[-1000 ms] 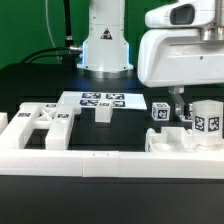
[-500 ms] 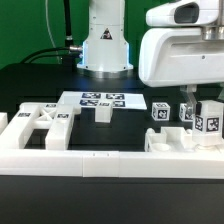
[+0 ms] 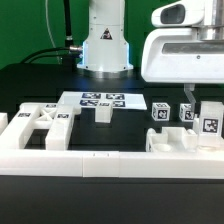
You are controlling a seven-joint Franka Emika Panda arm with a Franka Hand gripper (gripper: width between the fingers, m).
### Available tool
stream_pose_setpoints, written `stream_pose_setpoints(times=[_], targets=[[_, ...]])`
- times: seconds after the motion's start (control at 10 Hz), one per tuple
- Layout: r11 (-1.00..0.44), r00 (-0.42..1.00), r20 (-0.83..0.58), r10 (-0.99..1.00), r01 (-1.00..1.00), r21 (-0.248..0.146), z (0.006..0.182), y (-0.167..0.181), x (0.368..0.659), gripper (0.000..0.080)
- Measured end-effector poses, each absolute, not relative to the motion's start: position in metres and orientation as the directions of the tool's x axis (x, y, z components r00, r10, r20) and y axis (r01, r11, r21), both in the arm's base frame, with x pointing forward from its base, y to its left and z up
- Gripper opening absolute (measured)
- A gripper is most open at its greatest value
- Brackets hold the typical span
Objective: Assemble chair
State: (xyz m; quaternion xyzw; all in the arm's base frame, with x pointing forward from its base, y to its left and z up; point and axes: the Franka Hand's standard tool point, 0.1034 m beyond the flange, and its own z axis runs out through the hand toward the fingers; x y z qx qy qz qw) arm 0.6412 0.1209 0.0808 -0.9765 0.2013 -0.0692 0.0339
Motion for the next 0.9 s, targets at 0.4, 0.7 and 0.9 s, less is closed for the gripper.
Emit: stream_pose_setpoints(times=[0.4,0.7,0.9], targets=[[-0.796,0.792,0.090,-0.603,-0.592,-0.128,0.0810,0.1204,0.6414,0.0287],[-0.535,0.539,0.027,-0.842,-0.827,-0.170,0.0805,0.1209,0.6410,0.0287],[-0.219,0.231,-0.045,-0.972,-0.956,-0.195,0.0797,0.1261,0.6401,0.0287]])
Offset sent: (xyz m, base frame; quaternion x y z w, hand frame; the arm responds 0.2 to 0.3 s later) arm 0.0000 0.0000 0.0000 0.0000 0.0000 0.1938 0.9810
